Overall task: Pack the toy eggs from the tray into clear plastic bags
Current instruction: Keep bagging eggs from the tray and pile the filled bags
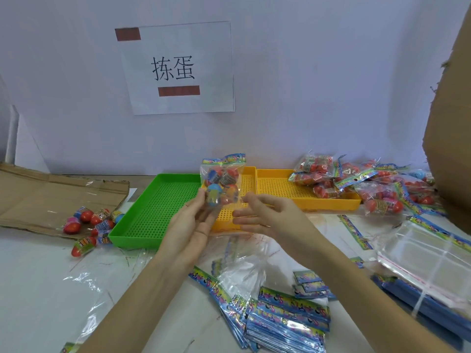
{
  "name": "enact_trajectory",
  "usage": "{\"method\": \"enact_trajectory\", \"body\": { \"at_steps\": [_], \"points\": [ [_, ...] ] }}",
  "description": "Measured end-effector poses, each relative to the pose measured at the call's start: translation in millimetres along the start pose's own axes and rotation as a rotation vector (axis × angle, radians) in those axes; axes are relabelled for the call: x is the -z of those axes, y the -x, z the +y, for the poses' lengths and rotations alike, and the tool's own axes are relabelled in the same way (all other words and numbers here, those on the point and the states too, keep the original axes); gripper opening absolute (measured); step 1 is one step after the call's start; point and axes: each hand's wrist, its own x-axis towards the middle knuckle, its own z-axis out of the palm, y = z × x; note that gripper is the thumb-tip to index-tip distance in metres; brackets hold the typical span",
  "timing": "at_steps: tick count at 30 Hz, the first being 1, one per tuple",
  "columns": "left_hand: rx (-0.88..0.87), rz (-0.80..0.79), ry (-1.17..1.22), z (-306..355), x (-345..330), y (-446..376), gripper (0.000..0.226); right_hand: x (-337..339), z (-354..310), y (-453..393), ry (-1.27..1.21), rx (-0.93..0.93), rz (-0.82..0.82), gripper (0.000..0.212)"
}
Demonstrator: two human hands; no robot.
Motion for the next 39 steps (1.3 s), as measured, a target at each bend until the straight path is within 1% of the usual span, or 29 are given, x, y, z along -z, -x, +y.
{"method": "enact_trajectory", "body": {
  "at_steps": [3, 5, 6, 7, 9, 11, 12, 14, 15, 16, 17, 19, 22, 24, 27, 28, 29, 30, 31, 33, 34, 36, 39],
  "points": [
    [-0.002, -0.089, -0.106, -4.2, -0.5, 3.3, 0.025, -8.3, 6.3, 1.5, -0.009, 0.088, 0.108, 0.031],
    [-0.035, -0.142, -0.171, -1.3, 0.4, 6.0, 0.027, -3.0, 3.5, 1.9, -0.006, 0.136, 0.171, 0.024],
    [-0.054, -0.159, -0.191, 1.0, 0.6, 6.6, 0.030, 2.0, 0.4, 1.8, 0.013, 0.148, 0.172, 0.022],
    [-0.073, -0.170, -0.210, 3.5, 0.3, 7.0, 0.037, 7.7, -3.6, 1.9, 0.042, 0.151, 0.144, 0.020],
    [-0.125, -0.139, -0.316, 7.8, 0.6, 7.4, 0.058, 19.4, -12.0, 3.0, 0.131, 0.147, 0.021, 0.016],
    [-0.179, -0.100, -0.526, 12.0, 2.4, 7.1, 0.073, 31.4, -17.8, 4.4, 0.209, 0.137, -0.111, 0.018],
    [-0.195, -0.113, -0.651, 14.0, 4.4, 7.0, 0.071, 35.6, -20.0, 4.9, 0.234, 0.130, -0.160, 0.019],
    [-0.209, -0.170, -0.849, 15.1, 9.1, 5.7, 0.049, 40.8, -21.8, 5.8, 0.263, 0.122, -0.211, 0.019],
    [-0.225, -0.184, -0.899, 14.7, 11.0, 5.2, 0.039, 42.1, -21.4, 5.7, 0.265, 0.120, -0.214, 0.019],
    [-0.242, -0.188, -0.917, 13.8, 12.3, 4.6, 0.033, 43.3, -20.8, 5.4, 0.262, 0.119, -0.202, 0.017],
    [-0.246, -0.189, -0.911, 12.8, 12.4, 4.4, 0.031, 44.5, -20.0, 4.8, 0.254, 0.123, -0.177, 0.016],
    [-0.235, -0.207, -0.856, 12.6, 11.0, 5.7, 0.036, 47.2, -18.8, 3.2, 0.233, 0.142, -0.128, 0.016],
    [-0.183, -0.239, -0.749, 16.2, 10.3, 6.4, 0.043, 50.7, -18.3, 2.1, 0.189, 0.150, -0.091, 0.022],
    [-0.190, -0.258, -0.718, 17.9, 10.8, 5.7, 0.042, 53.8, -19.3, 2.2, 0.170, 0.144, -0.078, 0.023],
    [-0.216, -0.240, -0.604, 15.0, 9.8, 5.4, 0.053, 53.9, -20.5, 1.3, 0.152, 0.153, -0.084, 0.019],
    [-0.226, -0.236, -0.574, 11.6, 9.3, 5.4, 0.052, 52.5, -20.0, 0.6, 0.142, 0.157, -0.083, 0.020],
    [-0.258, -0.237, -0.571, 7.0, 8.3, 5.9, 0.042, 50.6, -19.3, 0.0, 0.146, 0.166, -0.075, 0.020],
    [-0.326, -0.230, -0.622, 2.5, 7.6, 6.7, 0.026, 48.6, -18.7, -0.1, 0.161, 0.174, -0.064, 0.021],
    [-0.430, -0.217, -0.713, -1.4, 7.3, 7.9, 0.014, 46.3, -18.2, -0.2, 0.174, 0.176, -0.057, 0.020],
    [-0.630, -0.226, -0.861, -7.6, 8.8, 8.4, 0.009, 40.7, -18.2, 1.1, 0.175, 0.155, -0.072, 0.020],
    [-0.682, -0.241, -0.889, -9.3, 9.6, 8.4, 0.008, 37.5, -18.4, 2.1, 0.176, 0.138, -0.086, 0.023],
    [-0.723, -0.259, -0.892, -9.9, 9.0, 10.0, 0.005, 31.5, -19.1, 3.7, 0.178, 0.125, -0.093, 0.026],
    [-0.723, -0.238, -0.874, -9.4, 7.8, 10.5, 0.002, 26.3, -17.1, 3.2, 0.163, 0.097, -0.060, 0.030]
  ]
}}
